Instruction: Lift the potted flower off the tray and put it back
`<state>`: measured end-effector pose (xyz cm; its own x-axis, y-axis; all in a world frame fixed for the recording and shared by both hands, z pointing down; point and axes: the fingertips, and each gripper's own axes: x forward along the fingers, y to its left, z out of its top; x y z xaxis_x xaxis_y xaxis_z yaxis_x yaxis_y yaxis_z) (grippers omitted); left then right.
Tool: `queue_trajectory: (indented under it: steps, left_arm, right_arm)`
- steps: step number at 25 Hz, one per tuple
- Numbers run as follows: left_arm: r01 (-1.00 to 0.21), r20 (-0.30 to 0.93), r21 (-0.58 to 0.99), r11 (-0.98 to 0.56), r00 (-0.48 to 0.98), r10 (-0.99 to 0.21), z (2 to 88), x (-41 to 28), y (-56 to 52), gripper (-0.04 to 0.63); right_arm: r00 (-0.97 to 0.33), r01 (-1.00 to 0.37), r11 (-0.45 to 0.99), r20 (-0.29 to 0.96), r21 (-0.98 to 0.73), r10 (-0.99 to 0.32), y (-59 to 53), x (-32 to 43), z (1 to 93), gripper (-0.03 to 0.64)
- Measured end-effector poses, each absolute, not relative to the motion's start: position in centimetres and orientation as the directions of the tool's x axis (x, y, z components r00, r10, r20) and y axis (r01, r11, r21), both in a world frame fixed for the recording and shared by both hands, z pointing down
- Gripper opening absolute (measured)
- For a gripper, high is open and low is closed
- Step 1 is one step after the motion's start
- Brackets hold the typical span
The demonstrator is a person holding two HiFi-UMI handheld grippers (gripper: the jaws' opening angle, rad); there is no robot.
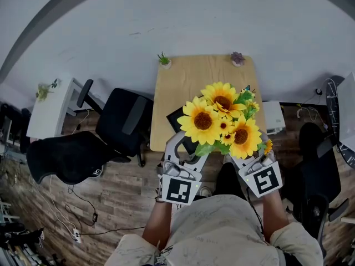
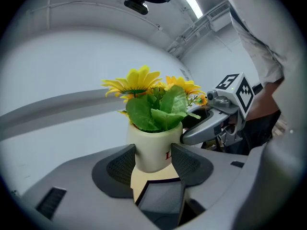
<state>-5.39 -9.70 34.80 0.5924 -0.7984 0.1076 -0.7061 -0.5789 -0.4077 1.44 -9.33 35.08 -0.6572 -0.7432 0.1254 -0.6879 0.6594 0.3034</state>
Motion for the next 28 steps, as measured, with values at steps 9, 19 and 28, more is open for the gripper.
queue_trajectory:
  steps: [9, 19, 28]
  left_arm:
    - [-0.705, 0.107, -0.409, -0.579, 0.593, -0.798, 35.0, -5.6, -9.6, 0.241]
    - [-0.723, 0.083, -0.384, -0.575, 0.593, -0.801, 34.9, -5.5, -9.7, 0.241]
    - [-0.727, 0.092, -0.363, -0.583, 0.595, -0.799, 35.5, -5.5, -9.8, 0.241]
  right_arm:
    - [-0.655, -0.692, 0.658, 0.127, 0.296, -0.745, -9.2, 1.3, 35.3, 0.265]
    - [-0.658, -0.691, 0.661, 0.123, 0.293, -0.743, -9.3, 1.2, 35.4, 0.265]
    - [-0.658, -0.694, 0.665, 0.134, 0.276, -0.741, -9.4, 1.2, 36.1, 0.265]
